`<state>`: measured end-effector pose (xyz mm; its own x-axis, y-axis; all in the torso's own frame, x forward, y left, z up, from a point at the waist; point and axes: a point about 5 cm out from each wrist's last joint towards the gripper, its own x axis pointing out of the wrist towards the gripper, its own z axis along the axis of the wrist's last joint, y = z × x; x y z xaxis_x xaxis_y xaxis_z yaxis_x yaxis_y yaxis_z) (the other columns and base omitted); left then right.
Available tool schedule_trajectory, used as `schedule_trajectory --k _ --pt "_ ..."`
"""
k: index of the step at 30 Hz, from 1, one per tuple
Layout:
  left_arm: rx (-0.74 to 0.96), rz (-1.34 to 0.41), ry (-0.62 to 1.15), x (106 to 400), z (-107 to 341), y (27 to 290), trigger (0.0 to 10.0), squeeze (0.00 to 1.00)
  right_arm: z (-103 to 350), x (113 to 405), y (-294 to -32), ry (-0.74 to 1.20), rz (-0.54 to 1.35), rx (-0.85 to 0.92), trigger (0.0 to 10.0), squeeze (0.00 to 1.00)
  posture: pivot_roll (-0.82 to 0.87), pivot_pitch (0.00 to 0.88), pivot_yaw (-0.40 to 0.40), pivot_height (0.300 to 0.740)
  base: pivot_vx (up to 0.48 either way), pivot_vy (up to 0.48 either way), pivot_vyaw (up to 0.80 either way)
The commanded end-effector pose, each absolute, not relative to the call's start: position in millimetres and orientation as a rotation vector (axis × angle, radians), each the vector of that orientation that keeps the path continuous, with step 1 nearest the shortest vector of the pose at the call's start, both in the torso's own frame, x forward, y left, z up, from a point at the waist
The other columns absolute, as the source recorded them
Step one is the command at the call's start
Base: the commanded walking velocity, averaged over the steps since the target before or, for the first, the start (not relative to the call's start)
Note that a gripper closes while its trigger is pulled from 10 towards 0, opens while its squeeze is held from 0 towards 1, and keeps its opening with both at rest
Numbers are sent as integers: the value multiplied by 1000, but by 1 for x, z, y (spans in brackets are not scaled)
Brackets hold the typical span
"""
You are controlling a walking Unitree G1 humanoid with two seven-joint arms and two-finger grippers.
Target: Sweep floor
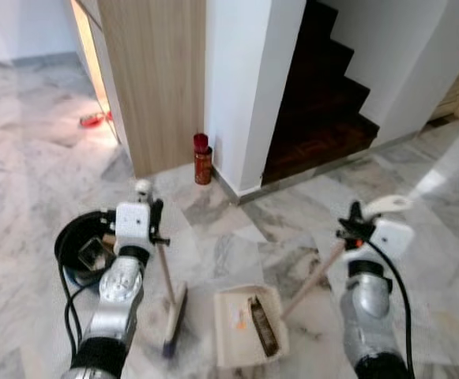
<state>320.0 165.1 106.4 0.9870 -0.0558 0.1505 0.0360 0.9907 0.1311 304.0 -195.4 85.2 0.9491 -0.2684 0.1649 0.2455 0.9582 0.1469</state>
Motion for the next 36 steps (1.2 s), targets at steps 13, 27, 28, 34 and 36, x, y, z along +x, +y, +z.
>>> schedule_trajectory --k 13,27,28,34,36 --pt "134 -70 -192 324 118 161 10000 0 93 305 -201 -231 -292 138 10000 0 240 0 -44 740 0 370 371" --pt "135 -72 -192 325 119 162 10000 0 91 304 -201 -226 -299 143 10000 0 247 0 -43 740 0 370 0" --pt "136 -71 -193 325 119 162 10000 0 91 304 -202 -225 -299 142 10000 0 244 0 -43 740 0 371 0" --pt "143 -66 -193 323 118 163 10000 0 90 302 -205 -225 -308 139 10000 0 233 0 -45 740 0 368 0" --pt "144 -66 -194 322 118 163 10000 0 90 301 -206 -224 -310 135 10000 0 233 0 -46 740 0 371 0"
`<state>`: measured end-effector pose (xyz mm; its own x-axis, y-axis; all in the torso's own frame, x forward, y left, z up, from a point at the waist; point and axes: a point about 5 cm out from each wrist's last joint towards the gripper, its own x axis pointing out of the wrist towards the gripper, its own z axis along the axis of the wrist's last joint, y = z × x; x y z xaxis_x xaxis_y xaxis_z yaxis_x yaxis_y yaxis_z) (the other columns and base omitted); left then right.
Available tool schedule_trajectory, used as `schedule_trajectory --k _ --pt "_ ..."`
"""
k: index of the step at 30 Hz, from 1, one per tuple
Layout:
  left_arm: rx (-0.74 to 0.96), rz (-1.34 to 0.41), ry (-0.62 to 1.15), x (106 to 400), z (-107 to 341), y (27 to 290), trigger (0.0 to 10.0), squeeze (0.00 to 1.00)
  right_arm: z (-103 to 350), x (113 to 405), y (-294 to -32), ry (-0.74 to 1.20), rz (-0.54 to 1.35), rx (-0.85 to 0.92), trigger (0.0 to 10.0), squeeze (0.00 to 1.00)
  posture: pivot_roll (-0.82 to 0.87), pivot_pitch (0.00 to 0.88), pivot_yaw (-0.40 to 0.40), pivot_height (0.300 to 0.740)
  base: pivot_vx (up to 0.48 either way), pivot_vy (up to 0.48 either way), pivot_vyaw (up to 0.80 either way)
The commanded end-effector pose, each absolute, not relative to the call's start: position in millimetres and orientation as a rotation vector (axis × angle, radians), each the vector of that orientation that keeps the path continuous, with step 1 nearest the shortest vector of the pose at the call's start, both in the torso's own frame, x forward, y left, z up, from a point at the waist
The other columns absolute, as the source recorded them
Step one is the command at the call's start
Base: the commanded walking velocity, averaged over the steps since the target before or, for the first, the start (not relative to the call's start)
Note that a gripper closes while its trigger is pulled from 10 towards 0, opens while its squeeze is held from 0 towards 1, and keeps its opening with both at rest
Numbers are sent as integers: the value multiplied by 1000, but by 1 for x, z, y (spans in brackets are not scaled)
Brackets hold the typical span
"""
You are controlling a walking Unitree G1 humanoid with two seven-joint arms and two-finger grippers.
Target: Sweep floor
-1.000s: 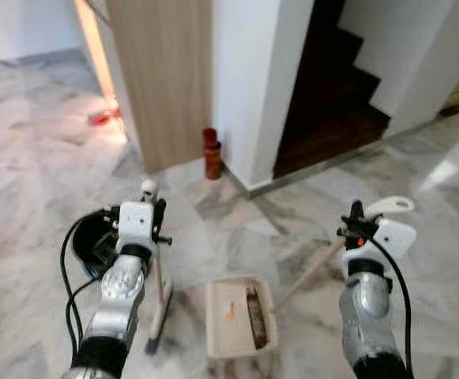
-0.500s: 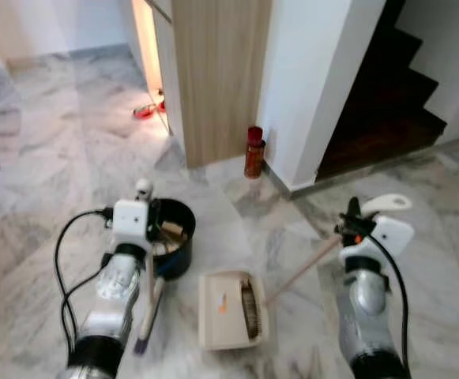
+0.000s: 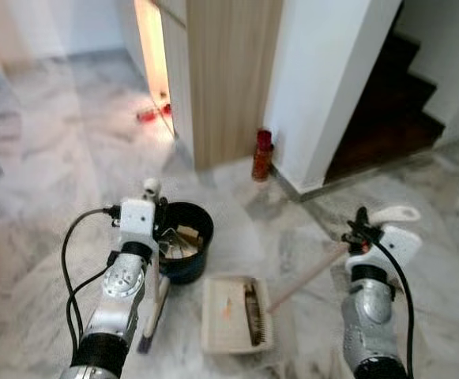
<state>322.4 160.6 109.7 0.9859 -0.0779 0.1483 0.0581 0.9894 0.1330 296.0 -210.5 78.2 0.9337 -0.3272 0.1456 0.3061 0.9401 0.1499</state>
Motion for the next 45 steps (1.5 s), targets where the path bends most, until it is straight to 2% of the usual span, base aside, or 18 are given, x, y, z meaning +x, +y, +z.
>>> schedule_trajectory --k 1,41,45 --pt "144 -66 -194 322 118 163 10000 0 90 301 -206 -224 -310 135 10000 0 233 0 -46 740 0 371 0" --pt "143 -40 -193 317 116 166 10000 0 93 300 -208 -221 -307 127 10000 0 232 2 -71 740 0 373 0" --pt "142 -40 -196 317 117 167 10000 0 96 300 -208 -233 -310 126 10000 0 230 5 -70 740 0 74 0"
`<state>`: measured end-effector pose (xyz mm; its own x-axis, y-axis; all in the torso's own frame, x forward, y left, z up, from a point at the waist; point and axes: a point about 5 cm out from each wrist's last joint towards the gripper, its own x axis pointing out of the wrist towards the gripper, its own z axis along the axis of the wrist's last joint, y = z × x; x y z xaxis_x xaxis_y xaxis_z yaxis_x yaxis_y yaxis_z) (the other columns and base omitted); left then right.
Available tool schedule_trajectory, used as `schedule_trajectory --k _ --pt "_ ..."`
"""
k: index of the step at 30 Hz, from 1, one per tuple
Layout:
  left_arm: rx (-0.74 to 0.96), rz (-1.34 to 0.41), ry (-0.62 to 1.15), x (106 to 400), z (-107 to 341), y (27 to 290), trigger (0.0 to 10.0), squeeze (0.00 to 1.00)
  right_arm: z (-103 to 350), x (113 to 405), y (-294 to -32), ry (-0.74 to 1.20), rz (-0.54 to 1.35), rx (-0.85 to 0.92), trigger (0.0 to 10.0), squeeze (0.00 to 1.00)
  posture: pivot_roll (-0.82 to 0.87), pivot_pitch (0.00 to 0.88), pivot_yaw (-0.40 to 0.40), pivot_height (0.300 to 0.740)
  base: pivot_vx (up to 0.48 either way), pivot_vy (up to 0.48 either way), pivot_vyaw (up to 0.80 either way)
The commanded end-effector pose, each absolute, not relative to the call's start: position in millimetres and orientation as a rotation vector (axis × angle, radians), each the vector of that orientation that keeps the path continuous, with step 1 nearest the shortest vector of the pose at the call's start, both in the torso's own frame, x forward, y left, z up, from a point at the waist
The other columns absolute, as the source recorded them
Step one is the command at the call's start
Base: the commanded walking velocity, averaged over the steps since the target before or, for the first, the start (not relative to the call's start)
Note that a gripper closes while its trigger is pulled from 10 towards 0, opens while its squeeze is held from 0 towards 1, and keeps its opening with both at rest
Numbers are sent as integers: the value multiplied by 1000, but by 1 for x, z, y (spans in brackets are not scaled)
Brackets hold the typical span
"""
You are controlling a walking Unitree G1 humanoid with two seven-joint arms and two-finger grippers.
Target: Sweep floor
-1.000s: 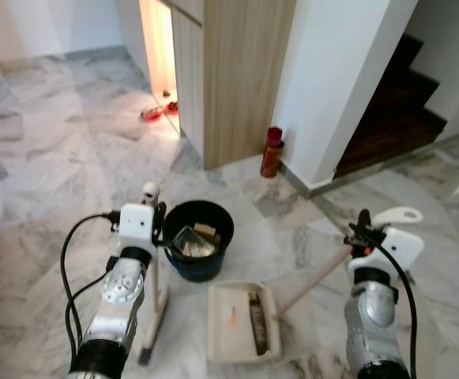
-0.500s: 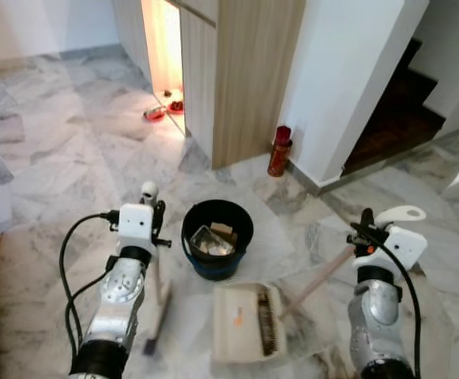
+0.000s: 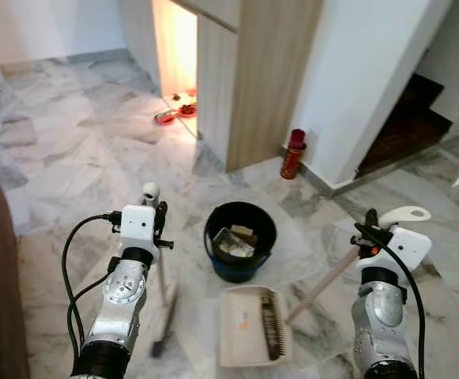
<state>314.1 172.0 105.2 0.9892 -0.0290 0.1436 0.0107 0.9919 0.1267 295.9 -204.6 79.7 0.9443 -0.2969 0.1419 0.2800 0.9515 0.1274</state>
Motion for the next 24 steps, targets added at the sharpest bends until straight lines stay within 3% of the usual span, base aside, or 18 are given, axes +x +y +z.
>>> schedule_trajectory --k 1,12,24 --pt "143 -42 -197 316 117 166 10000 0 99 301 -208 -242 -312 127 10000 0 229 5 -69 740 0 0 0" --pt "144 -43 -198 318 117 165 10000 0 116 302 -217 -297 -357 175 10000 0 225 7 -68 740 0 0 0" --pt "143 -53 -196 318 116 163 10000 0 164 299 -221 -445 -356 184 10000 0 217 7 -62 740 0 0 0"
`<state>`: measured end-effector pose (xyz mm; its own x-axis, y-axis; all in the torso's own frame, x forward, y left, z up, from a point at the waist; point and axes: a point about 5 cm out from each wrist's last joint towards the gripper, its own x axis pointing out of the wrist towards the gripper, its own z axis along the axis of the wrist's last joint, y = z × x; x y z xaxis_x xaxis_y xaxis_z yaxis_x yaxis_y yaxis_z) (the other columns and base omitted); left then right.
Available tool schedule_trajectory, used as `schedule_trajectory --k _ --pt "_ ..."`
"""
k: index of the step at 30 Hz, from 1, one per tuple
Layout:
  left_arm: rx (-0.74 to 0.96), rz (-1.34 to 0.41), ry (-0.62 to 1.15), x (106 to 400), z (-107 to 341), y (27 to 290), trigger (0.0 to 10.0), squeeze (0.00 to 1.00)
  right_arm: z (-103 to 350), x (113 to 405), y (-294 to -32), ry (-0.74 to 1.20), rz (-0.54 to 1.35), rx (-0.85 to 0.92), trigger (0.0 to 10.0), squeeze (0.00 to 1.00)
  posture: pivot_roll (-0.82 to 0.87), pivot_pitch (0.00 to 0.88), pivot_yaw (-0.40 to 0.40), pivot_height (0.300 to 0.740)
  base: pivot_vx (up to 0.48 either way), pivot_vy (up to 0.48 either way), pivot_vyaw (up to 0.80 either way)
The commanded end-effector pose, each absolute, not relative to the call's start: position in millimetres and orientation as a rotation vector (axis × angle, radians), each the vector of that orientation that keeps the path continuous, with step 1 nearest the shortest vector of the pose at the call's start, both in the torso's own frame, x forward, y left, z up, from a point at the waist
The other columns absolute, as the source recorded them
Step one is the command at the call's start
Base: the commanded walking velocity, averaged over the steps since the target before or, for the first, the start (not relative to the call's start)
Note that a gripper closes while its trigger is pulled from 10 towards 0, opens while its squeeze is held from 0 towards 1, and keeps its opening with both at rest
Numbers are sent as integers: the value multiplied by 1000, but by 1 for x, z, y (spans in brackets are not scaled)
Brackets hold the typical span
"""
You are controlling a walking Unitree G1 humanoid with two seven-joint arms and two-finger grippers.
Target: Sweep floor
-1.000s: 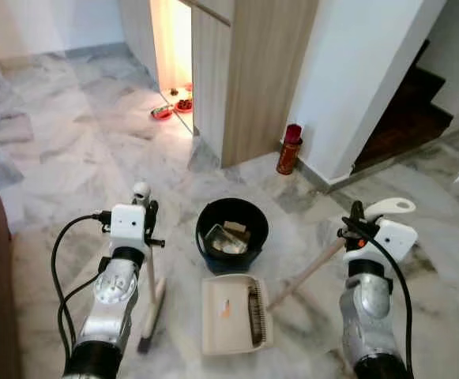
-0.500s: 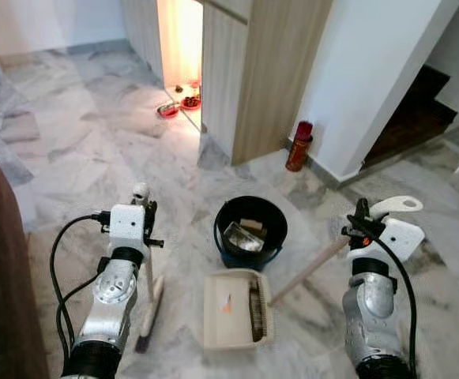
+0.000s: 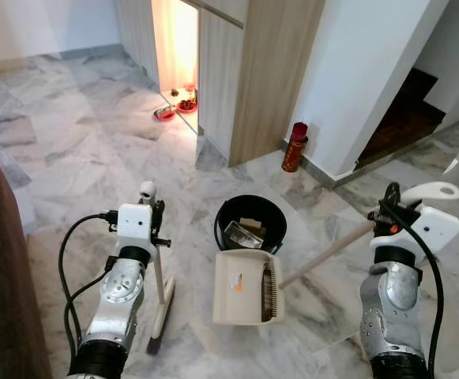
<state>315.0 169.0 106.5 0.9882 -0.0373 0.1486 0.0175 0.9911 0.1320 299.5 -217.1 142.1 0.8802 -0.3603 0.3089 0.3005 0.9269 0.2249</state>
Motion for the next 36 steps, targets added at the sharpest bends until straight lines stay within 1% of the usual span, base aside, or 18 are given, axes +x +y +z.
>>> schedule_trajectory --k 1,6,10,17,18,20,23,31,36 --pt "143 -54 -196 318 116 163 10000 0 168 299 -222 -456 -356 185 10000 0 217 7 -62 740 0 0 0" --pt "145 -59 -196 318 117 163 10000 0 201 299 -226 -542 -347 230 10000 0 216 0 -59 740 0 0 0" --pt "143 -64 -198 318 117 162 10000 0 215 300 -226 -569 -336 269 10000 0 215 0 -59 740 0 0 0" --pt "142 -70 -211 319 118 158 10000 0 242 297 -230 -666 -346 253 10000 0 211 0 -61 740 0 0 0" --pt "142 -76 -218 319 119 156 10000 0 244 298 -228 -676 -342 221 10000 0 207 0 -59 740 0 0 0" --pt "153 -83 -222 319 120 155 10000 0 245 299 -224 -680 -318 183 10000 0 207 0 -57 740 0 0 0" --pt "146 -86 -212 319 118 153 10000 0 245 302 -219 -678 -301 193 10000 0 210 1 -59 740 0 0 0" --pt "146 -74 -209 318 118 156 10000 0 239 304 -216 -651 -302 209 10000 0 219 10 -67 740 0 0 0" --pt "147 -71 -209 318 118 157 10000 0 238 304 -216 -649 -302 214 10000 0 219 10 -66 740 309 0 0"
